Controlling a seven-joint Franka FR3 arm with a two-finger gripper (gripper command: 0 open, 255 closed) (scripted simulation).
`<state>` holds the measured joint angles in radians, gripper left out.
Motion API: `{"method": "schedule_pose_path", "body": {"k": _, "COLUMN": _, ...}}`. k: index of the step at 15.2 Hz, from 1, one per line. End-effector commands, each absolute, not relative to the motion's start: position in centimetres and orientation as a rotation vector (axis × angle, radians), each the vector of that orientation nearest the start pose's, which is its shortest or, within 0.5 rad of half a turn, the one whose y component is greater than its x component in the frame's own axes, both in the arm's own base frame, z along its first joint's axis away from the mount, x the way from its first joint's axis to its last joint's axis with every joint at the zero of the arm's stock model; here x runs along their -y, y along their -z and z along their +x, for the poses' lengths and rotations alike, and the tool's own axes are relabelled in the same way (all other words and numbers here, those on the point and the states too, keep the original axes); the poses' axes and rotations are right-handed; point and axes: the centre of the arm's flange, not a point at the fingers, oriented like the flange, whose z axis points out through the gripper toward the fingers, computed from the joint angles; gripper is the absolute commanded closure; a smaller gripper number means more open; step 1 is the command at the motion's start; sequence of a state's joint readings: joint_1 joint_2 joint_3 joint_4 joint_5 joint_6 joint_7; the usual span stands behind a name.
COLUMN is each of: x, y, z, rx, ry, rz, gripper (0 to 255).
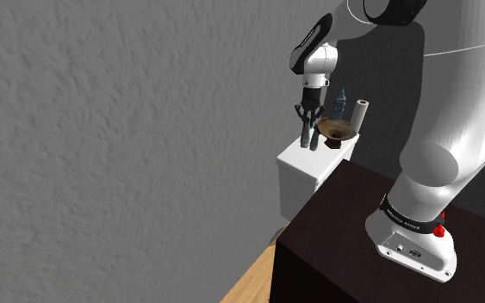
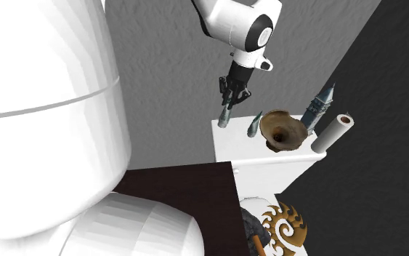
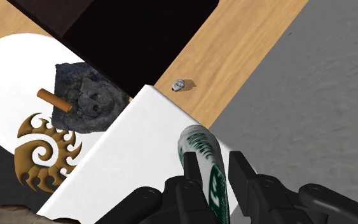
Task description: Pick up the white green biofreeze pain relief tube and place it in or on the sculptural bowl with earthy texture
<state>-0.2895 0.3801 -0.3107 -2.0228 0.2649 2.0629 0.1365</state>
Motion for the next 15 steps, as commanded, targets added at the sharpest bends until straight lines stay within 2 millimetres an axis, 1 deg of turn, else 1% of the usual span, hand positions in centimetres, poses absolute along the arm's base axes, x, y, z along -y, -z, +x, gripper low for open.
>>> {"method": "schedule_pose_path", "body": {"k": 1, "x": 30.6, "y": -25.7, "z": 47.3, "rx": -1.278, "ry": -0.419, "rz": -2.657, "gripper": 255}}
{"method": "schedule_pose_path", "body": {"k": 15, "x": 30.6, "y": -33.1, "z": 47.3, "rx": -1.278, "ry": -0.419, "rz": -2.657, "gripper": 255}}
